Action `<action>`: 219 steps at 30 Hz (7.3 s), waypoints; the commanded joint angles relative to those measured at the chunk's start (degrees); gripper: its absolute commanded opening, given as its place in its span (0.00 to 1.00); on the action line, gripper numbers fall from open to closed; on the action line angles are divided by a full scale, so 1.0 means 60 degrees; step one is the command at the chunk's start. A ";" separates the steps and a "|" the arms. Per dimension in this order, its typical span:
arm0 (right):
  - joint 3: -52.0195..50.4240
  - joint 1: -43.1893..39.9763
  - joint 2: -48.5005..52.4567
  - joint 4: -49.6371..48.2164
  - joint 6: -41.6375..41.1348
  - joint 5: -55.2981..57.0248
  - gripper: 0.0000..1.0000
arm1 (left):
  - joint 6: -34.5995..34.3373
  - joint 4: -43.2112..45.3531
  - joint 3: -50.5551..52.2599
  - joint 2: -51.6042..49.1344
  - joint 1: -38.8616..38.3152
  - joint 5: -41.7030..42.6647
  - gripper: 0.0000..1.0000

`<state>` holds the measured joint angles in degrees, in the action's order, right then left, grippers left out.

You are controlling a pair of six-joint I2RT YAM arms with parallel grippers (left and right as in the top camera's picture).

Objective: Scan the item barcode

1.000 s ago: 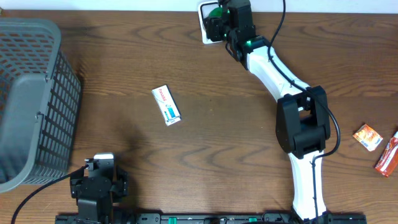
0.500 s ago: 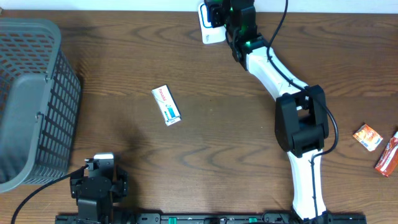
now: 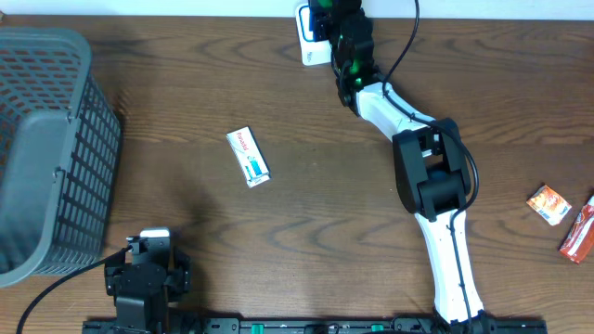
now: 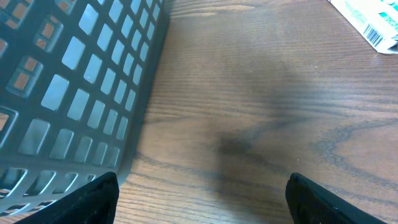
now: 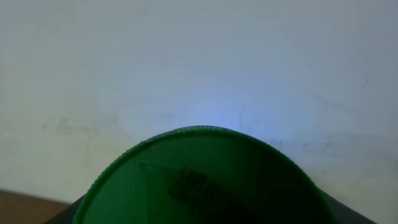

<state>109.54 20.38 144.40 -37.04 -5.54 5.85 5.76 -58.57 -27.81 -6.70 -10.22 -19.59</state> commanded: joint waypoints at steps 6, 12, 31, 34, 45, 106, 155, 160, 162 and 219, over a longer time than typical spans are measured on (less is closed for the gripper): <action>0.0350 0.0076 0.0503 -0.0827 0.0270 0.0390 0.62 | -0.0084 -0.0015 -0.0076 0.0015 0.0029 -0.0025 0.86; 0.0823 0.0215 0.0962 -0.0634 0.0324 0.0412 0.63 | -0.0084 -0.0015 -0.0076 0.0015 0.0029 -0.0025 0.86; 0.1621 0.0936 0.0149 0.2160 0.1118 0.0729 0.60 | -0.0084 -0.0015 -0.0080 0.0015 0.0029 -0.0025 0.86; 0.1621 0.1115 -0.0605 0.3439 0.1574 0.0732 0.58 | -0.0084 -0.0015 -0.0076 0.0015 0.0029 -0.0025 0.86; 0.1621 0.1341 -0.3814 0.9774 0.0976 0.0739 0.57 | -0.0084 -0.0015 -0.0076 0.0015 0.0029 -0.0025 0.86; -0.2714 -0.7766 -0.4441 1.6433 -0.7501 0.4677 0.91 | -0.0084 -0.0015 -0.0076 0.0015 0.0029 -0.0025 0.86; -0.2667 0.4065 -0.3639 1.1428 -0.2794 0.0007 0.99 | -0.0084 -0.0015 -0.0076 0.0015 0.0029 -0.0025 0.86; -0.2667 0.4371 -0.3031 1.1351 -0.2827 0.0007 0.99 | -0.0084 -0.0015 -0.0076 0.0015 0.0029 -0.0025 0.86; -0.2667 0.4430 -0.2911 1.1373 -0.2827 0.0007 0.99 | -0.0084 -0.0015 -0.0080 0.0015 0.0029 -0.0025 0.86; -0.0568 0.3920 -0.1515 1.3577 -0.2779 0.0455 0.44 | -0.0084 -0.0015 -0.0076 0.0015 0.0029 -0.0025 0.86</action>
<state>103.07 45.36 133.12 40.42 -21.67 5.17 5.76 -58.54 -27.81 -6.70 -10.22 -19.59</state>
